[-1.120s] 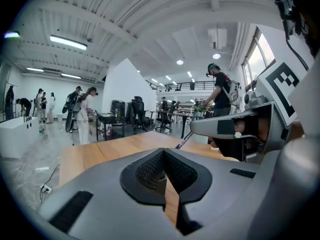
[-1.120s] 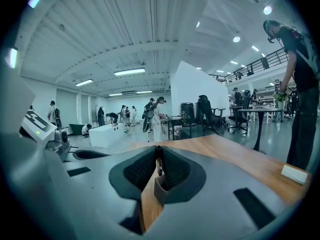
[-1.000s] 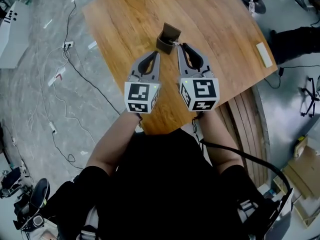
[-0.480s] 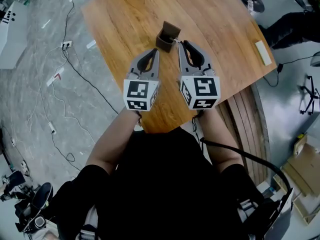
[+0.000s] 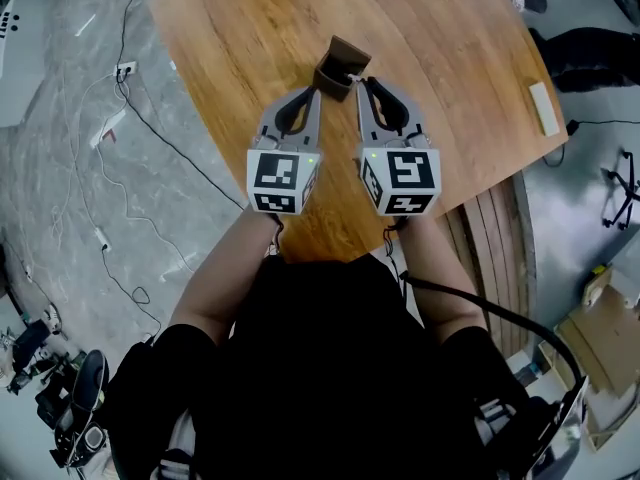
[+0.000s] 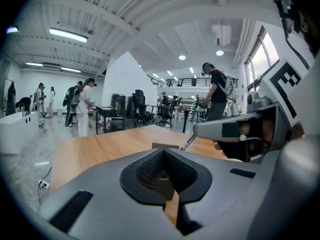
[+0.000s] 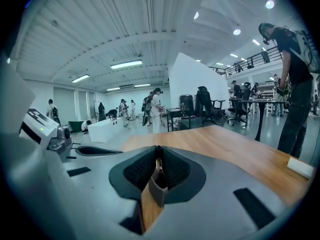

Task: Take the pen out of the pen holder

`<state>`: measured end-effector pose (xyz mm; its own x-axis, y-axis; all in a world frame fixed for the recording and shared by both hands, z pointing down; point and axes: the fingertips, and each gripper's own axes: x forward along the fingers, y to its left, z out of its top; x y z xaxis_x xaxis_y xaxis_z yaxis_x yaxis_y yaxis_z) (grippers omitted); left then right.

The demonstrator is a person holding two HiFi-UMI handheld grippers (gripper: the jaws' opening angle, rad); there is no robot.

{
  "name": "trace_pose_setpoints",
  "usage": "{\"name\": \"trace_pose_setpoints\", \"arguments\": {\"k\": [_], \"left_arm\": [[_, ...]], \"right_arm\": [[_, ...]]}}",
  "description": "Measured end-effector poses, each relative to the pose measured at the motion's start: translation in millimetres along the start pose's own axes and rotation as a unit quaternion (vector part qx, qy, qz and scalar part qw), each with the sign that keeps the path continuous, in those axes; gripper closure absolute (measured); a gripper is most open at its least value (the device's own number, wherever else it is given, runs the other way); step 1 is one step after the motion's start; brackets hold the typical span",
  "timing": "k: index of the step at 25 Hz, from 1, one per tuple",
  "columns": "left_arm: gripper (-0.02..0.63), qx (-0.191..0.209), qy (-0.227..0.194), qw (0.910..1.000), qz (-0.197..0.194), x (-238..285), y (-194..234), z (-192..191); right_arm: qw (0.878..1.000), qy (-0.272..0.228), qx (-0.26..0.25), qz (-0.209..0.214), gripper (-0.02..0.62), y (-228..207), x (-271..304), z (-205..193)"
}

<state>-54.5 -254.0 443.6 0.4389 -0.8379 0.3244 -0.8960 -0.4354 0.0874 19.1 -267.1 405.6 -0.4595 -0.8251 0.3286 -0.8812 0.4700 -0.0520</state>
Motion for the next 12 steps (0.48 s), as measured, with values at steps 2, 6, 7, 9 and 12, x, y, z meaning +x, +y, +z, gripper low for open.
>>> {"name": "trace_pose_setpoints", "arguments": {"k": [2, 6, 7, 9, 12], "left_arm": [[0.606, -0.003, 0.004, 1.0000, 0.001, 13, 6, -5], [0.606, -0.016, 0.022, 0.9996, 0.002, 32, 13, -21], [0.606, -0.020, 0.027, 0.9994, 0.003, 36, 14, -25], [0.606, -0.024, 0.033, 0.9992, 0.003, 46, 16, -32], [0.606, -0.025, 0.038, 0.9990, 0.001, 59, 18, -39]], "right_arm": [[1.000, 0.010, 0.004, 0.002, 0.554, -5, 13, -9], [0.999, 0.037, 0.011, 0.011, 0.554, -9, 34, -35], [0.999, 0.044, 0.013, 0.014, 0.554, -10, 39, -42], [0.998, 0.054, 0.016, 0.018, 0.554, -13, 48, -54], [0.997, 0.066, 0.020, 0.020, 0.554, -19, 60, -70]]}}
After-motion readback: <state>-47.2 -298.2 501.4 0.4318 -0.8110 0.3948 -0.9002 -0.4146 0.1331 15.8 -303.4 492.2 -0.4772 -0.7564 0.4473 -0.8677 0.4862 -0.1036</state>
